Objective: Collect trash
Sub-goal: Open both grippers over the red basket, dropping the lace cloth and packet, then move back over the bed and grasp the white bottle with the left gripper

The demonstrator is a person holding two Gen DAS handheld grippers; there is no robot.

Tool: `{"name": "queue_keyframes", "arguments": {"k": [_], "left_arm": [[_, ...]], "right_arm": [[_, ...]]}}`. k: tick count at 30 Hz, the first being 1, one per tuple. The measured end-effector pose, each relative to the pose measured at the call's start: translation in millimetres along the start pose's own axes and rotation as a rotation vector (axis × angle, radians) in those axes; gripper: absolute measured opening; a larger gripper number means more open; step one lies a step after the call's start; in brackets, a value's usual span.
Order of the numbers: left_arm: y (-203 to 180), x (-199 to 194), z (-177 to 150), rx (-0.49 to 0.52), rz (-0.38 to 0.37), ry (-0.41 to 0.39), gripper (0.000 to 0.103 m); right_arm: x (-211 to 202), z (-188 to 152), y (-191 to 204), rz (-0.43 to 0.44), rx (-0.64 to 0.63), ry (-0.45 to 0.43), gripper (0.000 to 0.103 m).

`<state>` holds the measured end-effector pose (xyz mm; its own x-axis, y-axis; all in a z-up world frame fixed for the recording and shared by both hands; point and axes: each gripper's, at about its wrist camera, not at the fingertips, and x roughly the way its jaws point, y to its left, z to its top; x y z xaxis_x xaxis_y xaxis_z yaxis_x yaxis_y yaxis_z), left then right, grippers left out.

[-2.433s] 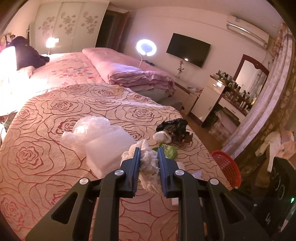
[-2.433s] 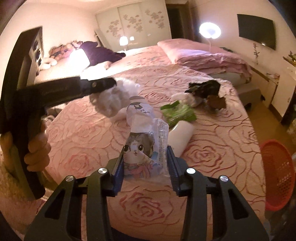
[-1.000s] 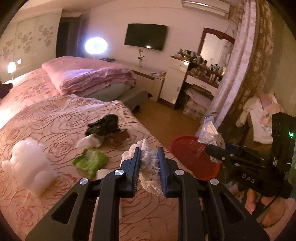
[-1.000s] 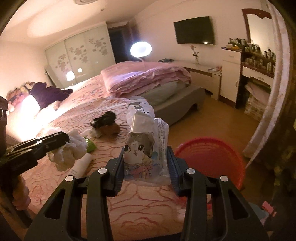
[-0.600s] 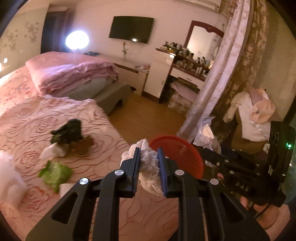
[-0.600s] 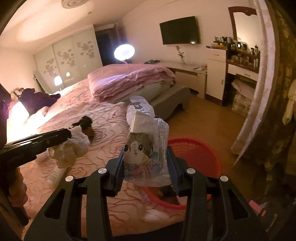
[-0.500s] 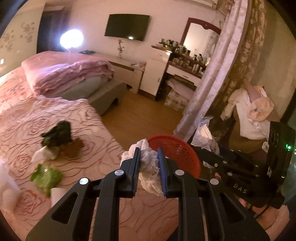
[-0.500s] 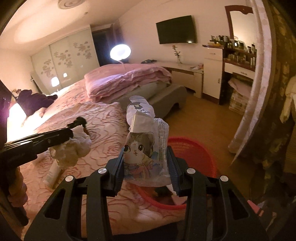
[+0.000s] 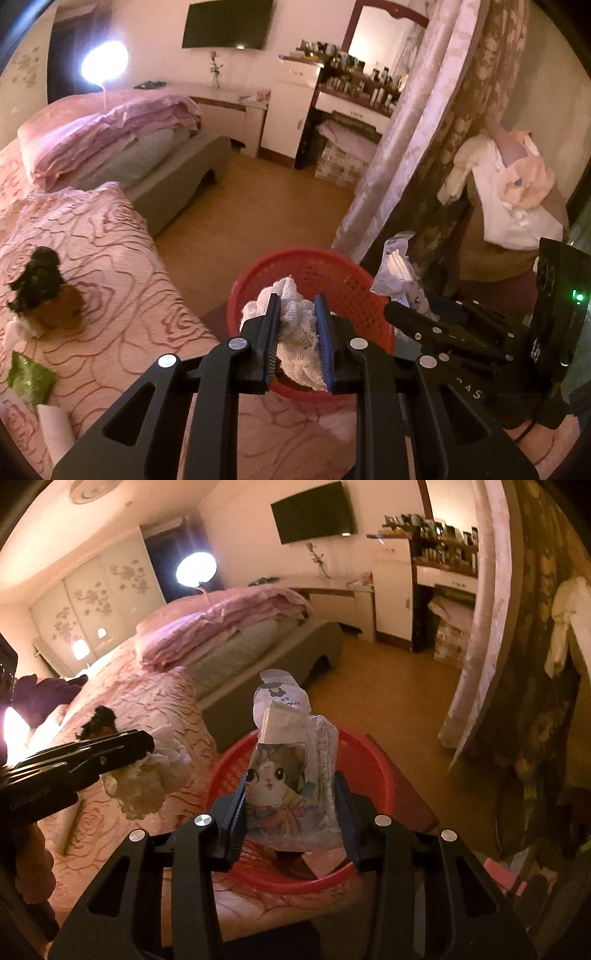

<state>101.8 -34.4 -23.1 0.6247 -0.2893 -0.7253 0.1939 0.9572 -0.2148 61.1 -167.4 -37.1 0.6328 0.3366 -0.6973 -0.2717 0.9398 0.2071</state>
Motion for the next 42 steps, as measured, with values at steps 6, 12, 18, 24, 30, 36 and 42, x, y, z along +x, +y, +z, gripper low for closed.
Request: {"name": "queue_keyframes", "arguments": {"k": [6,12,18,24,30,36,42], "left_arm": [[1,26,-2,-0.009,-0.006,0.056,0.018],[4,42,-4,-0.016,-0.009,0.091,0.031],[6,41,-5,-0.028,-0.002,0.079,0.055],[12,32,-8,-0.049,0.011,0.066,0.061],[16,24,-10,-0.053,0.028,0.052,0.061],[21,15,-13,-0.067,0.037,0.038,0.061],[25,-1,-17,-0.073,0.054,0.014,0.061]], "right_arm": [[21,-3,-10,-0.011,0.015,0.044,0.043],[43,-11,-14,-0.021,0.013,0.091,0.046],[49,-15,-15,-0.019,0.023,0.099,0.064],[45,-17,-15,-0.029,0.032,0.09,0.068],[34,-20,-11,-0.041,0.028,0.07,0.068],[23,-20,-7,-0.054,0.023,0.043,0.068],[9,-18,-1,-0.06,0.026,0.01,0.068]]}}
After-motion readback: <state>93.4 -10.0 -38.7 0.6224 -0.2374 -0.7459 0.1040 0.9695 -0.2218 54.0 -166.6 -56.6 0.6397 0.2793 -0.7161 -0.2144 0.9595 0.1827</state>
